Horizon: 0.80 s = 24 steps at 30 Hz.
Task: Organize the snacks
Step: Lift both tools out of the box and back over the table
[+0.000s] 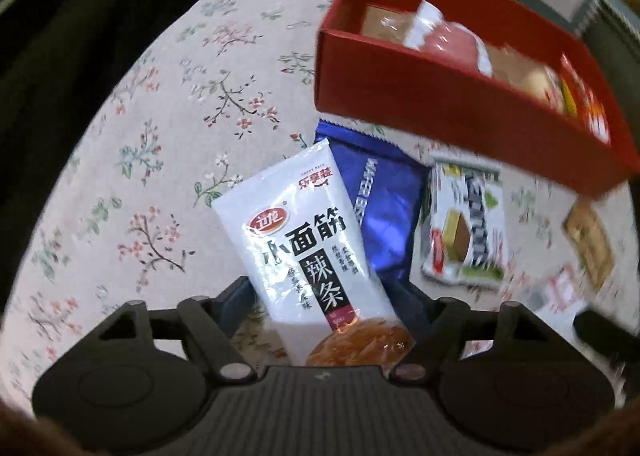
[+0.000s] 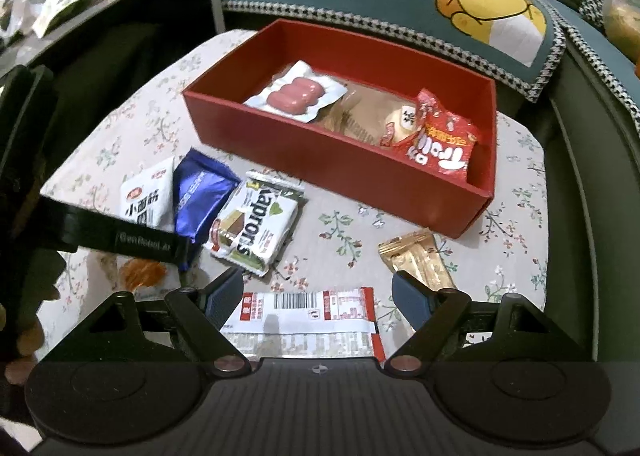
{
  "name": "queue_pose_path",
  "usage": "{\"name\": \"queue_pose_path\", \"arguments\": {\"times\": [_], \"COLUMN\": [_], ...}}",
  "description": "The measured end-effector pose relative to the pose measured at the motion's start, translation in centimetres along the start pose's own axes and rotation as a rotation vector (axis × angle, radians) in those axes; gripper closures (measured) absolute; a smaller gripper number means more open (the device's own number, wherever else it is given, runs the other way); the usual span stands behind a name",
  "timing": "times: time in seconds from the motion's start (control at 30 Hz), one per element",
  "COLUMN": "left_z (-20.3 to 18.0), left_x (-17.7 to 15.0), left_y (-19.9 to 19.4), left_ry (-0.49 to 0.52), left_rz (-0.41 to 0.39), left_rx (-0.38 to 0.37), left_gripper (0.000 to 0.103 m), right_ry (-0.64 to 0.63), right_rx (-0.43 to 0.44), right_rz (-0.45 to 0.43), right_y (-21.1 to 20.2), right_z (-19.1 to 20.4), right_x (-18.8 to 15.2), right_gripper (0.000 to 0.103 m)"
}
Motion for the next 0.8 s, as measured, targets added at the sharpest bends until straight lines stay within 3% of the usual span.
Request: {"name": "queue_pose_path", "arguments": {"times": [0.23,0.37,0.6,0.8], "left_z": [-0.7,-1.4,-1.2,-1.1], "left_x": [-1.7,-2.1,-2.0,-2.0], "left_y": [-0.9,-1.0,-0.9,-0.8], "left_ry": [0.205,0.267,0.26,0.253], "left_rz": [-0.062,-0.068,-0.044,-0.028], "left_rx": [0.078,0.08,0.044,0.018], "left_gripper": [0.0,0.0,0.0,0.0], "right_ry": [-0.051,-0.105,-0.036,0.121], "right_rx": [0.012,0.046,0.091,0.167], "right_rz": [0.079,0.12,0.185,0.141], "right_y": [1.2,2.0,3.3,1.9], "right_z": [0.1,0.4,-1.5,-2.7], "right_x": [-0.7,-1.1,-2.1,-3.3], "right_gripper": [0.017,0.017,0.016,0.013]}}
Point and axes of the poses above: each gripper's, at about its wrist camera, not at the fingertips, and y roughly the way its jaws point, z to its left, x to its top, the point moved 2 cm from there along y, roughly the way its jaws point, and after that the axes turned 15 degrees about -y, right-handed, at the moved point
